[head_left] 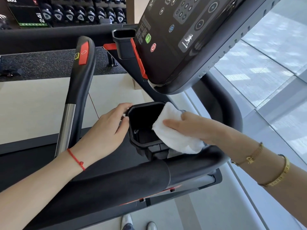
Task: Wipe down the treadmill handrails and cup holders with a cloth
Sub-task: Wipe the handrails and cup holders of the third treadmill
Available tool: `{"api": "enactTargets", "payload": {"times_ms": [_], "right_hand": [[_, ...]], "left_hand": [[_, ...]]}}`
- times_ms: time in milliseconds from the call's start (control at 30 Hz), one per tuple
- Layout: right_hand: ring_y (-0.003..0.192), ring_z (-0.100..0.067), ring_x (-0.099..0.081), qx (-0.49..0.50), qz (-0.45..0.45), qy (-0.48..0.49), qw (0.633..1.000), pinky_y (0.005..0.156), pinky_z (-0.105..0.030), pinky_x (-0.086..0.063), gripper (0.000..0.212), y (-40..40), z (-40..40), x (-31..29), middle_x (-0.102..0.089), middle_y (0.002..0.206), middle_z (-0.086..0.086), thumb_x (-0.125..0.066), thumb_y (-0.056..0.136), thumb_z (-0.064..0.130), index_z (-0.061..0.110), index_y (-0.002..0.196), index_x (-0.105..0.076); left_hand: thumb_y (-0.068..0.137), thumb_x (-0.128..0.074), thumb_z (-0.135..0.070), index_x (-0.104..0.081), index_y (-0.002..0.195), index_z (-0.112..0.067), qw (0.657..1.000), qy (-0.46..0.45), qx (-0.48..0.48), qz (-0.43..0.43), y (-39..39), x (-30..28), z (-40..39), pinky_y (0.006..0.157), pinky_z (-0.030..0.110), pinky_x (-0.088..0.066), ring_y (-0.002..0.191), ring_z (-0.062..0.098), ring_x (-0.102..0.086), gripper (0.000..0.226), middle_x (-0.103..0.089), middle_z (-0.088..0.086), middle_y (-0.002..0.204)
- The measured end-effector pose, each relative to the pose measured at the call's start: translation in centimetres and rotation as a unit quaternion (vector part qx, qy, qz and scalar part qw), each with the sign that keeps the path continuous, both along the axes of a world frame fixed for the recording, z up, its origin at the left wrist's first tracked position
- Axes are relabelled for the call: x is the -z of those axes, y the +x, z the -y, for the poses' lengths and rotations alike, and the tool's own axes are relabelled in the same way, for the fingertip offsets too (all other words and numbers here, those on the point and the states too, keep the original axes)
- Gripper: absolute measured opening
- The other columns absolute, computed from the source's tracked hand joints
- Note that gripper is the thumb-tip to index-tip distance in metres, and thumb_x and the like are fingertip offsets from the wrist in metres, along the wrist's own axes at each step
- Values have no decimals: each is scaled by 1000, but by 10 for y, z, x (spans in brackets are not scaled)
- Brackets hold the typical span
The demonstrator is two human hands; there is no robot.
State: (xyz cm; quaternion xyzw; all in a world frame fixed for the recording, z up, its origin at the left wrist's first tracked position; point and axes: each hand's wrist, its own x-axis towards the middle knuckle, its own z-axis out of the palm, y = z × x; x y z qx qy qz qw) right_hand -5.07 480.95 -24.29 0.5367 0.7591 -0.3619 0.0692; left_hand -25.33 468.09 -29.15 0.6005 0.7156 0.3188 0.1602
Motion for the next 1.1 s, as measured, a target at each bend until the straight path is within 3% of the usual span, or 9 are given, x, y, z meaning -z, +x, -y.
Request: {"api": "enactTargets", "payload": {"times_ms": [133, 333, 400, 500, 567, 667, 833, 967, 1100], "right_hand": [[103, -20, -63, -8, -29, -35, 999, 98, -37, -48, 56, 1, -4, 2, -65, 108, -2, -53, 90, 57, 11, 121, -54], [86, -17, -67, 41, -121, -77, 989, 85, -35, -55, 31, -13, -14, 3, -67, 88, -3, -60, 92, 46, 16, 85, -53], [87, -17, -64, 33, -122, -41, 991, 82, -34, -52, 30, -16, -13, 4, -65, 89, -1, -59, 93, 45, 17, 84, -51], [99, -20, -61, -17, -92, 36, 995, 86, -32, -47, 39, -11, -7, 8, -64, 102, -1, -57, 94, 46, 11, 112, -56], [92, -17, -57, -47, -69, 85, 993, 75, -27, -41, 42, -7, -2, 11, -59, 98, 3, -56, 94, 46, 13, 119, -52], [71, -9, -50, -62, -78, 148, 984, 54, -19, -33, 33, -3, -1, 18, -50, 77, 12, -54, 95, 46, 15, 105, -49], [63, -1, -43, -114, -101, 228, 962, 49, -14, -27, 36, -11, -13, 16, -46, 69, 13, -49, 97, 48, 12, 100, -47], [81, -18, -55, -215, -110, 240, 940, 61, -21, -32, 43, -25, -22, 6, -56, 83, 8, -50, 97, 46, 7, 116, -51], [88, -23, -56, -331, -95, 223, 912, 79, -36, -41, 34, -40, -28, -4, -61, 94, 1, -50, 98, 44, 11, 101, -51]], "left_hand": [[100, -32, -32, -35, 142, -34, 1000, -4, -2, 3, 1, 0, -1, 77, 9, -38, 96, -9, -55, 42, -55, -12, 122], [98, -32, -35, -37, 141, -35, 1000, -2, -7, 11, 2, 0, -1, 74, 4, -37, 95, -14, -52, 43, -54, -15, 121], [98, -32, -35, -37, 140, -36, 1000, -3, -8, 15, 2, 0, -1, 74, 3, -37, 95, -17, -51, 42, -53, -18, 123], [99, -33, -34, -37, 141, -37, 1000, -4, -6, 17, 2, 0, -1, 74, 1, -37, 93, -19, -50, 42, -51, -20, 123], [99, -33, -35, -36, 141, -37, 1000, -4, -6, 15, 1, -1, -1, 75, 2, -37, 94, -19, -50, 42, -50, -20, 124], [100, -33, -33, -36, 141, -36, 1000, -2, -4, 14, 2, -2, -2, 75, 2, -37, 96, -21, -50, 42, -51, -21, 121], [100, -33, -34, -35, 143, -37, 1000, -3, 1, 11, 1, -3, 1, 76, -3, -36, 96, -28, -45, 43, -50, -29, 114], [97, -32, -43, -35, 144, -37, 1000, -4, -10, -18, 1, -4, 3, 83, 19, -46, 99, -3, -57, 48, -54, -17, 124], [93, -35, -49, -43, 134, -35, 999, 4, -29, -18, 0, -6, 5, 76, 21, -48, 92, -6, -60, 44, -54, -24, 116]]}}
